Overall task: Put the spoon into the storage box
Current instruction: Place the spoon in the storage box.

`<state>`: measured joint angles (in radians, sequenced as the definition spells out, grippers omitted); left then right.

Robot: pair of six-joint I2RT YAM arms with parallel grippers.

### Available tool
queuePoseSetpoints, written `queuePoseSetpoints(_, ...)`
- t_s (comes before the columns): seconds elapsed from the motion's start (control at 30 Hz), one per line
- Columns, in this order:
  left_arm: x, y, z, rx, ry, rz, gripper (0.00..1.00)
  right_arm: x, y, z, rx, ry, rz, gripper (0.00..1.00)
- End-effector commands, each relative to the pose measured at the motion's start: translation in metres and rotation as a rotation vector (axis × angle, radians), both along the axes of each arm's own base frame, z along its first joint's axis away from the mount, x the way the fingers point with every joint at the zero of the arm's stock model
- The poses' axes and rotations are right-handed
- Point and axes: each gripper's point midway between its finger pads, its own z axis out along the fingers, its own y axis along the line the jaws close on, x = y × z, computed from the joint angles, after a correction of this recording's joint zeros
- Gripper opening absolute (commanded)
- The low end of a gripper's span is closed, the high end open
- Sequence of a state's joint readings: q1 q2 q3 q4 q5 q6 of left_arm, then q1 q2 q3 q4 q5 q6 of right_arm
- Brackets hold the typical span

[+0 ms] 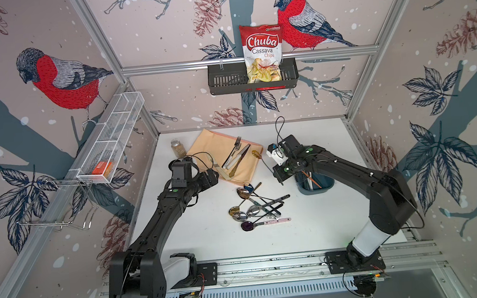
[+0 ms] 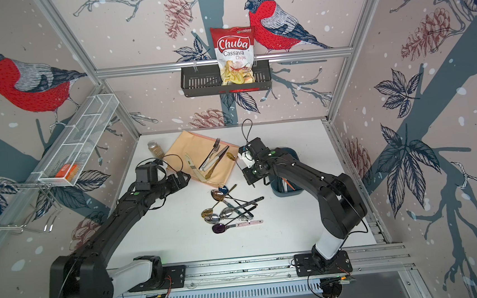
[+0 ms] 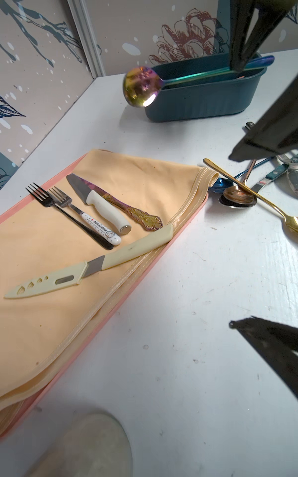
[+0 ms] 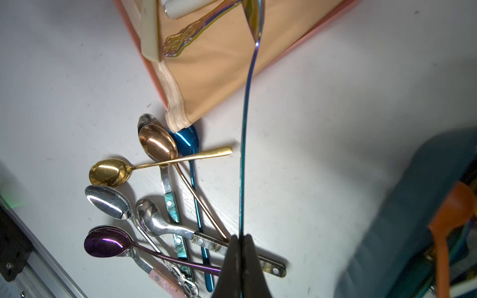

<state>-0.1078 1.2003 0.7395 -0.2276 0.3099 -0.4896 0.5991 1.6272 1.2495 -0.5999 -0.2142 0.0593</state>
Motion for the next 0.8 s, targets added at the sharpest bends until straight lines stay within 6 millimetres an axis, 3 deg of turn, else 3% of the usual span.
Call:
queuePoseSetpoints(0.0, 0.009, -0.005, 0.006, 0.015, -0.033, -0.013, 0.96, 0.012, -0.024, 0.012, 0.070, -0.005, -0.096, 0.00)
queuePoseSetpoints(0.17, 0.011, -0.020, 0.004, 0.015, -0.025, -0.046, 0.96, 0.026, -0.079, 0.019, 0.106, -0.013, -0.246, 0.00)
queuePoseSetpoints(0.33, 0.012, -0.036, -0.001, 0.023, -0.007, -0.083, 0.96, 0.029, -0.117, 0.014, 0.126, 0.001, -0.338, 0.00)
queuePoseSetpoints(0.47, 0.014, -0.051, -0.003, 0.030, 0.001, -0.119, 0.96, 0.027, -0.127, 0.005, 0.159, 0.030, -0.368, 0.00)
queuePoseSetpoints(0.77, 0.014, -0.074, -0.009, 0.042, 0.020, -0.171, 0.96, 0.019, -0.123, -0.021, 0.199, 0.088, -0.377, 0.01)
